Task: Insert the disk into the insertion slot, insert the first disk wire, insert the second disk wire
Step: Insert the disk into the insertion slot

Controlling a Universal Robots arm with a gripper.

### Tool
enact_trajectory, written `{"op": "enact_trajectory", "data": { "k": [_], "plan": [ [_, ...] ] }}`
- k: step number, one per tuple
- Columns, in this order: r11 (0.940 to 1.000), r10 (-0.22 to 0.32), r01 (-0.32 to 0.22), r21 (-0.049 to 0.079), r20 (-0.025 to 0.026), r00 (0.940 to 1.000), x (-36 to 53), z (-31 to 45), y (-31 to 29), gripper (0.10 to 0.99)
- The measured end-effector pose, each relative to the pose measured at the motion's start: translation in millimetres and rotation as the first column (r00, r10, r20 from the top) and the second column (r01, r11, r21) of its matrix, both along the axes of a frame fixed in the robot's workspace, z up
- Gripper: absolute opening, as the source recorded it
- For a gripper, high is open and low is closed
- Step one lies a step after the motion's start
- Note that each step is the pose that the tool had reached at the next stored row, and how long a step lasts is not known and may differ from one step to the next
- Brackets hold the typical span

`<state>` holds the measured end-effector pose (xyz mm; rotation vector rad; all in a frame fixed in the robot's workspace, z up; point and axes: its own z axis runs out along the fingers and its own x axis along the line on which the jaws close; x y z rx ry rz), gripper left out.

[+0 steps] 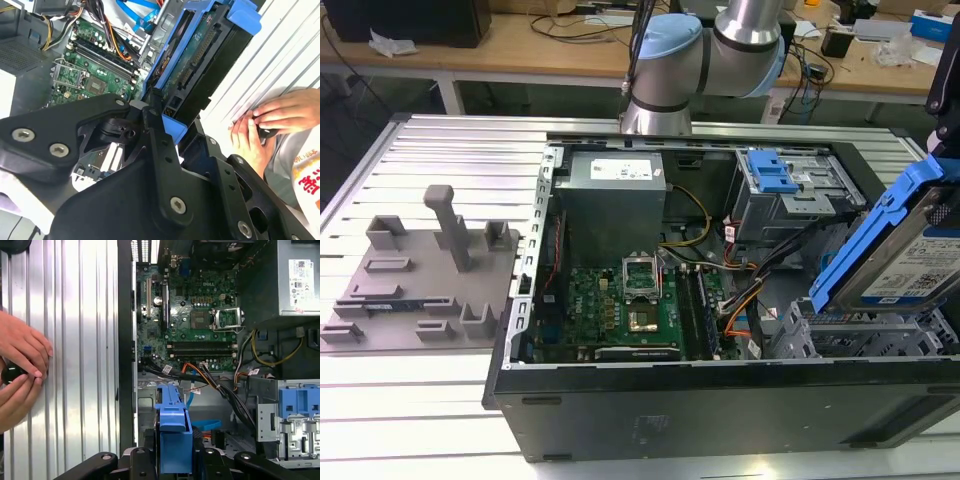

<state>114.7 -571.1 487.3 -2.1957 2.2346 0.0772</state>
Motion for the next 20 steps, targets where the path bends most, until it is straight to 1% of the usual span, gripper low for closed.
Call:
{"op": "enact_trajectory", "data": {
  "k": [2,3,4,5,6,16,20],
  "plan": [
    [1.0,0.0,0.0,0.002,0.0071,1.0,-0.1,-0.4,0.0,0.365],
    [1.0,0.0,0.0,0.002,0.0161,0.9999,-0.5,-1.0,0.0,0.365],
    [1.0,0.0,0.0,0.002,0.0211,0.9998,-0.7,-1.2,0.0,0.365],
    [1.0,0.0,0.0,0.005,0.025,0.9997,-1.4,-1.9,0.0,0.365],
    [1.0,0.0,0.0,0.006,0.027,0.9996,-2.1,-2.4,0.0,0.365],
    [1.0,0.0,0.0,0.007,0.0278,0.9996,-2.2,-3.1,0.2,0.365],
    [1.0,0.0,-0.001,0.007,0.0278,0.9996,-2.2,-3.3,2.1,0.365]
  ]
}}
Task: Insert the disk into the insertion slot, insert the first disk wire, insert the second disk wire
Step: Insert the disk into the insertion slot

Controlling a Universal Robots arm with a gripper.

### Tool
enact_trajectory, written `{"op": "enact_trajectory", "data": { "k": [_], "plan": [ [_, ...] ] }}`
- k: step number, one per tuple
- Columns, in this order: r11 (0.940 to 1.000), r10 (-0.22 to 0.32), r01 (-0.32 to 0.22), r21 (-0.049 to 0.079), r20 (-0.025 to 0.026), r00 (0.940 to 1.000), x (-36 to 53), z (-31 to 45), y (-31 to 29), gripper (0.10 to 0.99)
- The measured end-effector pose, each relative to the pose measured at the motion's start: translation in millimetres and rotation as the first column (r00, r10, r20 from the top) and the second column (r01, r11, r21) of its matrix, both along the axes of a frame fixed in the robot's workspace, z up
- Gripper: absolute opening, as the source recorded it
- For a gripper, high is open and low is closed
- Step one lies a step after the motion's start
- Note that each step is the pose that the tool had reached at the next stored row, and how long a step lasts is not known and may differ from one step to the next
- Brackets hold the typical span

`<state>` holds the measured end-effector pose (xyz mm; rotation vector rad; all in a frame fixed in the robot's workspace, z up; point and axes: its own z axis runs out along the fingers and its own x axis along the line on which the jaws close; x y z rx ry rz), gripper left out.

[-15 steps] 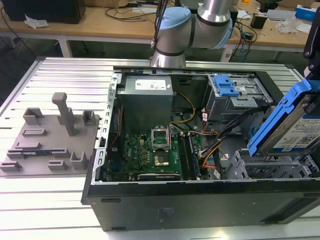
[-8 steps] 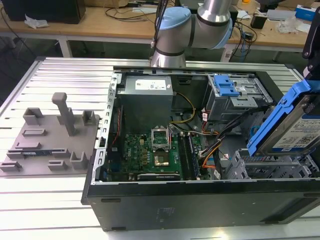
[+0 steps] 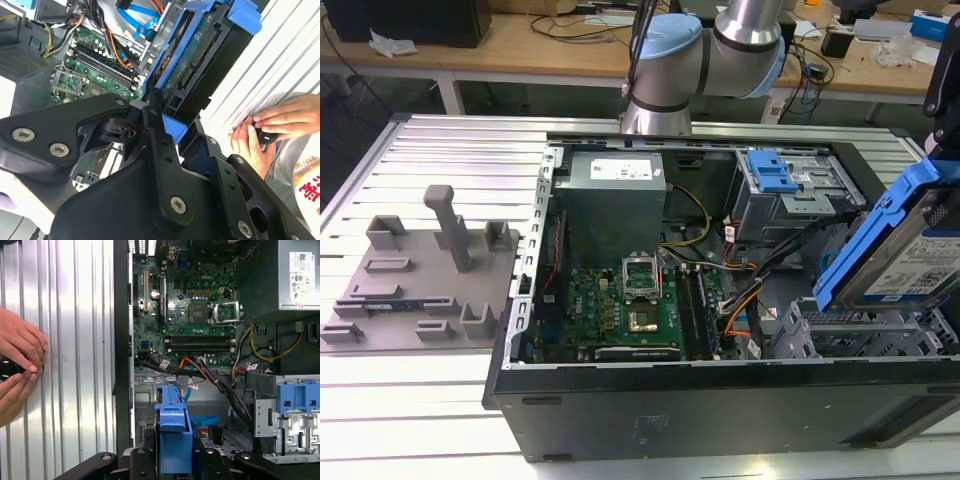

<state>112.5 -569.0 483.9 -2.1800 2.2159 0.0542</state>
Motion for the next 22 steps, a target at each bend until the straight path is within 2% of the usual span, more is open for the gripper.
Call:
{"op": "enact_trajectory", "data": {
  "k": [11,22],
  "plan": [
    [0.9997,0.026,-0.026,0.0,-0.0001,0.9997,0.4,-2.7,8.4,0.365],
    [0.9997,0.026,-0.026,0.0,0.0,0.9997,1.1,-5.2,8.7,0.365]
  ]
}}
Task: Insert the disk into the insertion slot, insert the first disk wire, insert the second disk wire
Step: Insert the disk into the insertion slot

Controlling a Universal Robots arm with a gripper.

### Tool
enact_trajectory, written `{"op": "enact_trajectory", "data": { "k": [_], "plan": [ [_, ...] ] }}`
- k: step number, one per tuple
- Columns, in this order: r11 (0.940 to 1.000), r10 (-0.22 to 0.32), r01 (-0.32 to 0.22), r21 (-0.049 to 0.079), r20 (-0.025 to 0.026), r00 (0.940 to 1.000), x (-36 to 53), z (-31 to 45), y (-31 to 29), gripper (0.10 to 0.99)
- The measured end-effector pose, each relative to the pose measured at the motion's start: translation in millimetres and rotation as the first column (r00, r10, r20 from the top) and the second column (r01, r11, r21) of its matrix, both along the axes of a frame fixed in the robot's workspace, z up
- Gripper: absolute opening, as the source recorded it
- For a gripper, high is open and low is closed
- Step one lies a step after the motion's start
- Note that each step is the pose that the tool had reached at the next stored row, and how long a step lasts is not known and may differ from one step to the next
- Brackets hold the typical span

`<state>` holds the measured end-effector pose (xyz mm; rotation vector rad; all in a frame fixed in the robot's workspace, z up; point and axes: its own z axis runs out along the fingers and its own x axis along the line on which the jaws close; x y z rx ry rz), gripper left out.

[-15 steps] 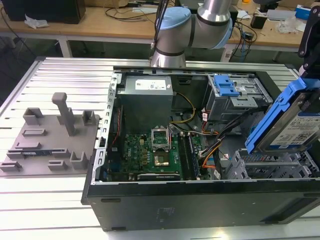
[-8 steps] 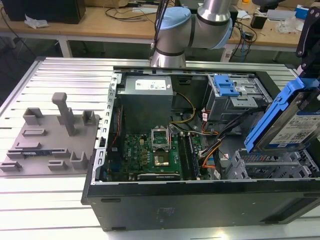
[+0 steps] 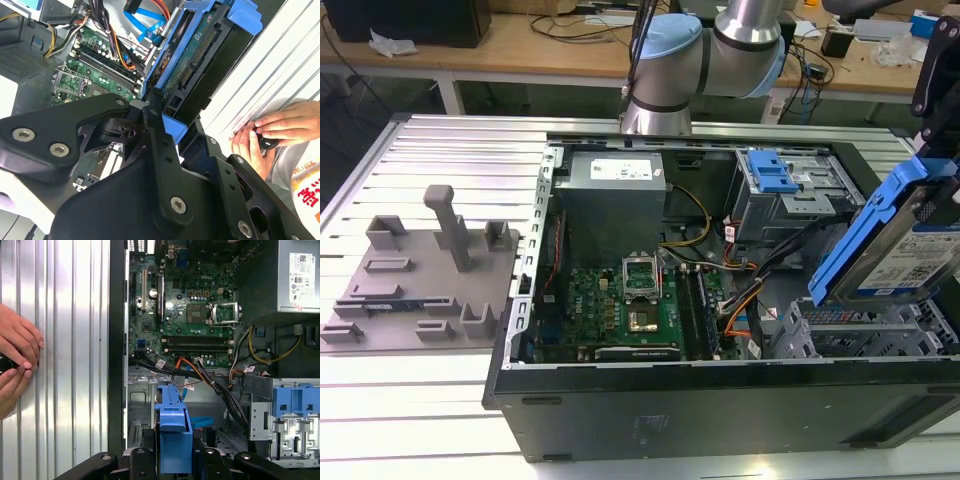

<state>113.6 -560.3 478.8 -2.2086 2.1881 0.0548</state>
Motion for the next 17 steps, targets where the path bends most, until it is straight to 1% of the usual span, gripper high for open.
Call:
{"op": "enact_trajectory", "data": {
  "k": [6,11,17],
  "plan": [
    [1.0,-0.002,0.002,0.0,0.0,1.0,0.9,-2.6,0.1,0.365],
    [0.9999,-0.01,0.01,0.0,0.0,0.9999,1.4,-7.6,0.5,0.365],
    [0.9999,-0.016,0.016,0.0,0.0,0.9999,1.4,-11.9,0.5,0.365]
  ]
}}
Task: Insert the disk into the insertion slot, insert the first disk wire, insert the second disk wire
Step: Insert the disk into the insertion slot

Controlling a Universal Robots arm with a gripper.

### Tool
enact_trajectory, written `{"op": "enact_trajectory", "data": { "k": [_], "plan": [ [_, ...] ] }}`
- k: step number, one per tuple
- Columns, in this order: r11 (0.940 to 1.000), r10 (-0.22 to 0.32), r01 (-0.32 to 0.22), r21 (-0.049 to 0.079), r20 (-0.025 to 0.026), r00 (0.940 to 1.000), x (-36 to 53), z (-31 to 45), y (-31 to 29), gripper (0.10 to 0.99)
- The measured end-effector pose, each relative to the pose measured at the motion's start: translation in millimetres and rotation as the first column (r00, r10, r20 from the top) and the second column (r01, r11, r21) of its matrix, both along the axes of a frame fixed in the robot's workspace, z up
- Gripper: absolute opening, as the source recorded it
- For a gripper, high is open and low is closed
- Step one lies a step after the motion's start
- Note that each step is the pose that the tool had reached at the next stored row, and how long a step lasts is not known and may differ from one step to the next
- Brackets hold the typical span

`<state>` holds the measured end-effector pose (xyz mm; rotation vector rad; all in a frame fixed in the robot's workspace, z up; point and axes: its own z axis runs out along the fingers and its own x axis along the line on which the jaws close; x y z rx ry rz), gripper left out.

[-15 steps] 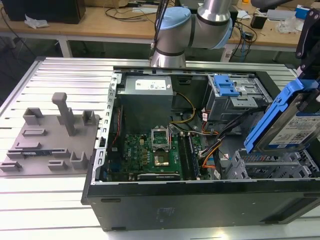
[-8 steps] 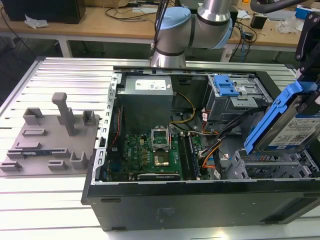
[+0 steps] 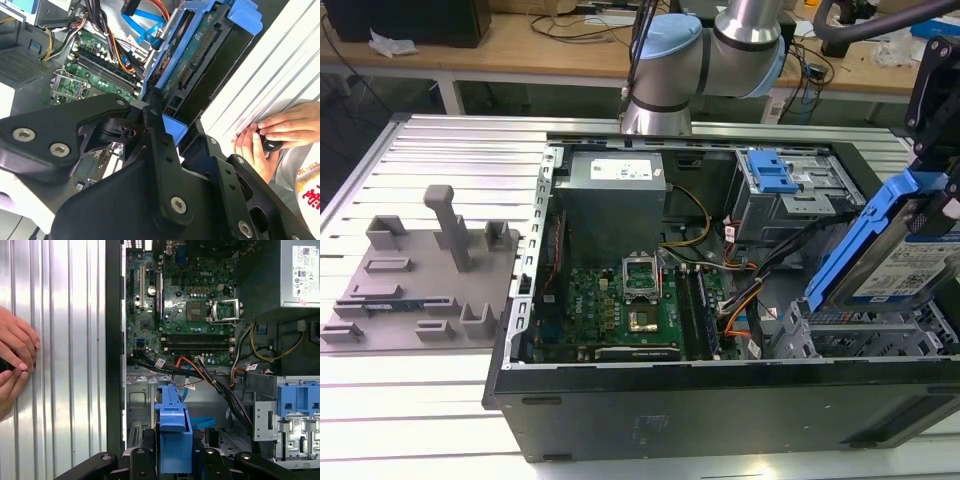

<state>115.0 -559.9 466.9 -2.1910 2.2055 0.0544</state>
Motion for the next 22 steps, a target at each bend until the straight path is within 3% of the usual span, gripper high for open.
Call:
{"op": "enact_trajectory", "data": {
  "k": [9,22],
  "plan": [
    [1.0,-0.006,0.006,0.0,0.0,1.0,0.0,-6.4,0.0,0.365],
    [0.9999,-0.012,0.012,0.0,-0.0033,0.9999,0.0,-31.7,0.0,0.365]
  ]
}}
